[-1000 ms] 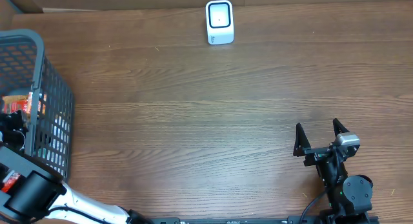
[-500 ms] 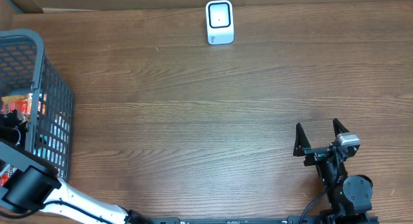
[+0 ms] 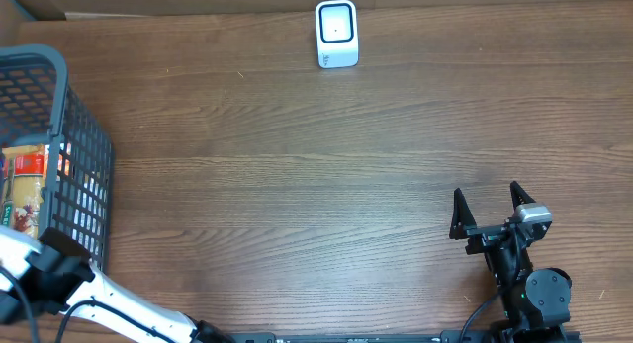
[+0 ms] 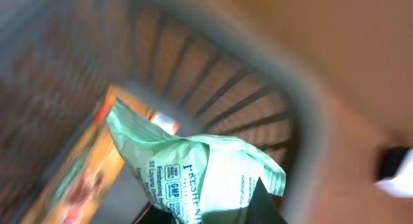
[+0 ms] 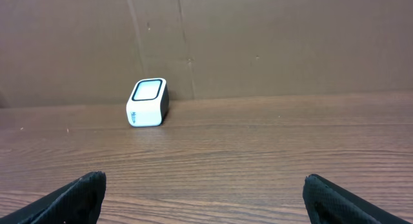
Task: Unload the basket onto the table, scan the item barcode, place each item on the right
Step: 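Lift the green packet out and place it on the table center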
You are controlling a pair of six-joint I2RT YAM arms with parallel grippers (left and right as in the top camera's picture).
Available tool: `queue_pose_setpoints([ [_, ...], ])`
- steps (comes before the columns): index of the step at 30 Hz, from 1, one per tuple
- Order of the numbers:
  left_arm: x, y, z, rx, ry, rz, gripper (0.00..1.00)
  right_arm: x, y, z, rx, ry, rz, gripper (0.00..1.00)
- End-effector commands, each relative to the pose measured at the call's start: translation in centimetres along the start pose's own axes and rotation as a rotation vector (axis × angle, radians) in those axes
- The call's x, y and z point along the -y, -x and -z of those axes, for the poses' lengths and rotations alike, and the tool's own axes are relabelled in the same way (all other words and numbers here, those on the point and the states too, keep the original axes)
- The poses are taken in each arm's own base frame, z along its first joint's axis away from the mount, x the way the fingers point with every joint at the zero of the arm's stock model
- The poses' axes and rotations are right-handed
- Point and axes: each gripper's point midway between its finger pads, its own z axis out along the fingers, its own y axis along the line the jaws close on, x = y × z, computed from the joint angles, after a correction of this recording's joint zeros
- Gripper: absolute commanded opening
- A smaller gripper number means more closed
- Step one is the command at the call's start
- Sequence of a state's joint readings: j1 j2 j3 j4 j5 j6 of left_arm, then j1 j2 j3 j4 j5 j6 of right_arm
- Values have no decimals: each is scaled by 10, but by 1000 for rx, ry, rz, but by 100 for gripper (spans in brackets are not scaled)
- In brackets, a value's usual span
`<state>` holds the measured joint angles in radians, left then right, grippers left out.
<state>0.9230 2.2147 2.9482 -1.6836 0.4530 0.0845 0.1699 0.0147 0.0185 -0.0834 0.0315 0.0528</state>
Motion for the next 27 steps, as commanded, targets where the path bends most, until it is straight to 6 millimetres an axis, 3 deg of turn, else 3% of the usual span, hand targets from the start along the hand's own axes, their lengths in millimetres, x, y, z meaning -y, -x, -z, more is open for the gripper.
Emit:
queue_pose_setpoints([
  [1, 91, 20, 100, 267, -193, -93, 4, 2, -2, 0, 5, -10, -7, 100],
  [4, 139, 8, 148, 349, -286, -189, 4, 2, -2, 0, 5, -10, -7, 100],
  [7, 187, -14, 179, 368, -401, -274, 4, 2, -2, 0, 5, -10, -7, 100],
  [10, 230, -35, 192, 348, -520, -353, 4, 2, -2, 0, 5, -10, -7, 100],
  [12, 255, -48, 191, 309, -575, -375, 4, 2, -2, 0, 5, -10, -7, 100],
  [15, 285, -66, 173, 224, -581, -377, 4, 2, -2, 0, 5, -10, -7, 100],
  [18, 311, -91, 142, 102, -522, -396, 4, 2, -2, 0, 5, -10, -7, 100],
  [22, 336, -143, 87, -85, -363, -503, 4, 2, -2, 0, 5, -10, -7, 100],
  [27, 344, -222, 21, -330, -137, -545, 4, 2, -2, 0, 5, -10, -7, 100],
])
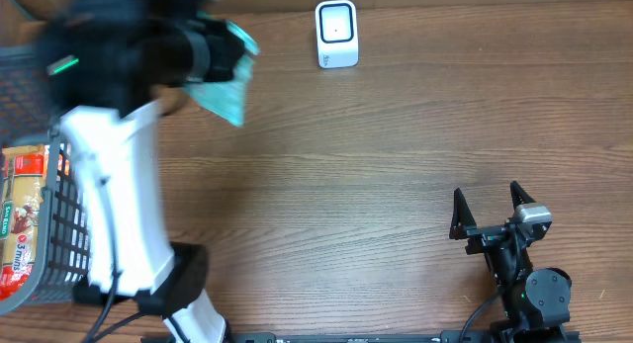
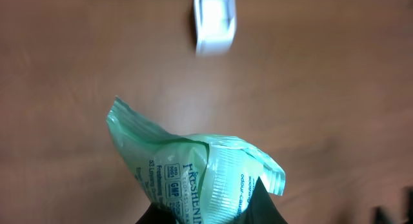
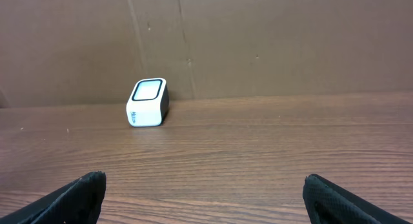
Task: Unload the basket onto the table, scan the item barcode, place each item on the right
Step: 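Lift the green packet out and place it on the table center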
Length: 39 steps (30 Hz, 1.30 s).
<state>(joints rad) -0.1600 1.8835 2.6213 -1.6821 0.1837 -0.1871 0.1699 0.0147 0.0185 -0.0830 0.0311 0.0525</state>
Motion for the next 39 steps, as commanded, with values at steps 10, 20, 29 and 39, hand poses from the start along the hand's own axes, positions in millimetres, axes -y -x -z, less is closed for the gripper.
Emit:
queue_pose_setpoints([
  [10, 24, -114, -177, -402, 95, 111, 4, 2, -2, 0, 5, -11, -8, 100],
  [20, 18, -157, -253, -386, 57, 280, 4, 2, -2, 0, 5, -11, -7, 100],
  [29, 25, -195, -278, -411, 29, 263, 66, 2, -2, 0, 5, -11, -8, 100],
  [39, 15, -161, -263, -371, 33, 162, 72, 2, -2, 0, 5, -11, -8, 100],
])
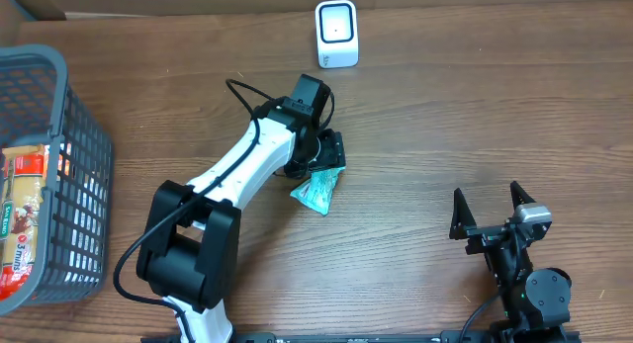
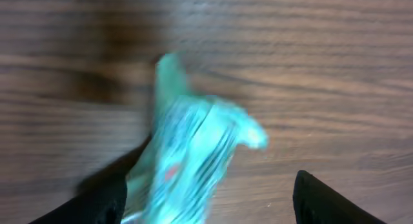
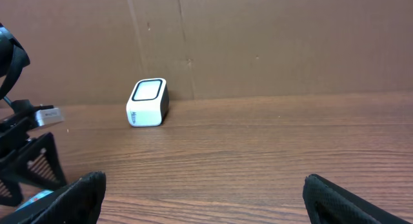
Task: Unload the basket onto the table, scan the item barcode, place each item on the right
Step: 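Lift the green packet out and place it on the table center, then return the left gripper into the basket toward the white tube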
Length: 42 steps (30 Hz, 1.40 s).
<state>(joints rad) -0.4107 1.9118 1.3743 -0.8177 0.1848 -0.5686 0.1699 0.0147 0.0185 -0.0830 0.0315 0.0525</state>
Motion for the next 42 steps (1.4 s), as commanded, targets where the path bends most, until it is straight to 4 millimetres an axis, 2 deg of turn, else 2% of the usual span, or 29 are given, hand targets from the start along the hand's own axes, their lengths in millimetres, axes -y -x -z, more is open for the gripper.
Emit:
queue_pose_setpoints([
  [1, 9, 39, 46, 100, -22, -82, 70, 2, -2, 0, 5, -11, -8, 100],
  [2, 8, 45, 57, 114, -14, -87, 70, 2, -2, 0, 5, -11, -8, 100],
  [4, 3, 64, 93, 163, 18, -92, 70, 2, -2, 0, 5, -11, -8, 100],
  [7, -5, 90, 163, 263, 58, -101, 72, 2, -2, 0, 5, -11, -8, 100],
  [12, -37, 103, 274, 424, 78, -26, 77, 2, -2, 0, 5, -11, -8, 100],
  [14, -60, 102, 310, 478, 89, 29, 78, 2, -2, 0, 5, -11, -8, 100],
  [15, -79, 99, 328, 506, 103, 74, 78, 2, -2, 0, 5, -11, -7, 100],
  [16, -93, 97, 340, 522, 116, 111, 79, 2, -2, 0, 5, -11, -8, 100],
  [19, -153, 90, 371, 570, 153, 254, 79, 2, -2, 0, 5, -11, -7, 100],
  [24, -233, 77, 397, 619, 122, 475, 80, 2, -2, 0, 5, -11, -8, 100],
  [25, -255, 71, 404, 635, 119, 535, 79, 2, -2, 0, 5, -11, -8, 100],
  [29, -299, 52, 421, 672, 136, 623, 81, 2, -2, 0, 5, -11, -7, 100],
  [34, -351, 15, 442, 733, 86, 757, 80, 2, -2, 0, 5, -11, -8, 100],
  [36, -369, -2, 440, 722, 88, 809, 80, 2, -2, 0, 5, -11, -8, 100],
  [39, -387, -26, 419, 651, 58, 916, 79, 2, -2, 0, 5, -11, -8, 100],
  [42, -406, -31, 395, 608, 49, 952, 76, 2, -2, 0, 5, -11, -7, 100],
])
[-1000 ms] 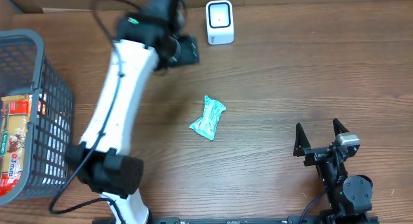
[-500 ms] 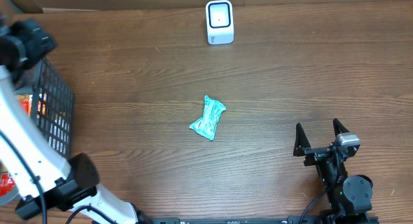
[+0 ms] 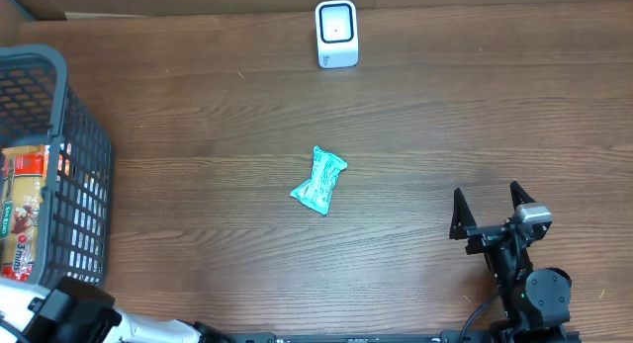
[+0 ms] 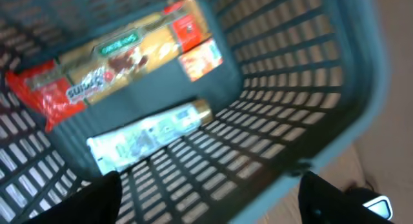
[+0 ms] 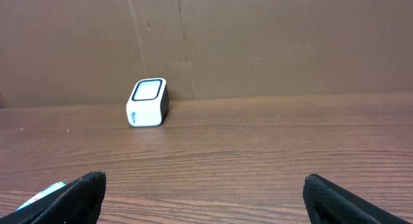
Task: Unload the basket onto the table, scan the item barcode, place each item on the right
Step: 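Return the left gripper into the basket toward the white tube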
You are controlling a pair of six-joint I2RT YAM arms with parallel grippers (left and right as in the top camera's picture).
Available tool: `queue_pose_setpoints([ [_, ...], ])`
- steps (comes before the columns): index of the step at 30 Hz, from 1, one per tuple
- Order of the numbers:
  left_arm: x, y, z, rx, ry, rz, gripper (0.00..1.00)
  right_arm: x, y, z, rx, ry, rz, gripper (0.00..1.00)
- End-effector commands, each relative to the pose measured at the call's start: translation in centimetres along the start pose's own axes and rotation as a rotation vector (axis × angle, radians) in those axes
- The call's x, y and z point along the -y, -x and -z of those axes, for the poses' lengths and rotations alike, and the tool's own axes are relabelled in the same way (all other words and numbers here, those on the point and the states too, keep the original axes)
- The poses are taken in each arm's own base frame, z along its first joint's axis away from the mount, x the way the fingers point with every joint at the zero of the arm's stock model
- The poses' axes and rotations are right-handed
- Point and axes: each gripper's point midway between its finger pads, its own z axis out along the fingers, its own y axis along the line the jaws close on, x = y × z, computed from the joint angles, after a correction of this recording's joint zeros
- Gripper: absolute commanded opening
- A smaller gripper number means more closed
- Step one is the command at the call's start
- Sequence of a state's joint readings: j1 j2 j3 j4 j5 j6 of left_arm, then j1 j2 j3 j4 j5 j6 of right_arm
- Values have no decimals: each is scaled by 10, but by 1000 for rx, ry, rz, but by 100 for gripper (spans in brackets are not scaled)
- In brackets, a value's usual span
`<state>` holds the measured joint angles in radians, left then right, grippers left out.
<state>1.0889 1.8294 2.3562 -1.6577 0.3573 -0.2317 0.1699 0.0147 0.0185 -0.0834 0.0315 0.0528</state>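
Note:
The green snack packet (image 3: 318,181) lies alone on the wooden table, well in front of the white barcode scanner (image 3: 336,33), and its edge shows at the lower left of the right wrist view (image 5: 45,193). The scanner (image 5: 147,102) stands at the back edge. My left gripper (image 4: 206,188) is open over the grey basket (image 4: 335,75) with nothing between its fingers. Near the front right, my right gripper (image 3: 488,207) rests open and empty, facing the scanner.
The basket (image 3: 59,76) stands at the far left edge. Inside it lie a yellow and red package (image 4: 122,53) and a white tube-like packet (image 4: 151,135). A brown cardboard wall (image 5: 258,37) closes off the back of the table.
My left arm has gone from mid-table, where its open jaws stood around the green packet, to the far left over the basket. The packet stays where it lay. The right arm is unchanged.
My left gripper was shut on the green packet inside the basket. It then held the packet in the air close to the scanner. Later it was open around the packet at mid-table. Now the packet lies there alone and the gripper is over the basket.

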Motion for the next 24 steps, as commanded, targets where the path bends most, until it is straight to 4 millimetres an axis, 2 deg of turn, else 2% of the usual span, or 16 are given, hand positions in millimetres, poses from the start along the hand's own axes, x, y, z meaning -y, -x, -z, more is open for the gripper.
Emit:
queue_pose_setpoints([
  [1, -2, -7, -20, -38, -41, -22, 76, 2, -2, 0, 5, -10, -7, 100],
  [7, -21, -7, -69, -78, 39, -158, 76, 2, -2, 0, 5, -10, -7, 100],
  [9, -21, -10, -85, -97, 37, -194, 82, 2, -2, 0, 5, -10, -7, 100],
  [15, -14, -29, -123, -153, 14, -422, 78, 2, -2, 0, 5, -10, -7, 100],
  [19, -12, -32, -149, -143, 22, -532, 83, 2, -2, 0, 5, -10, -7, 100],
  [24, -22, -41, -173, -157, 24, -641, 82, 2, -2, 0, 5, -10, -7, 100],
])
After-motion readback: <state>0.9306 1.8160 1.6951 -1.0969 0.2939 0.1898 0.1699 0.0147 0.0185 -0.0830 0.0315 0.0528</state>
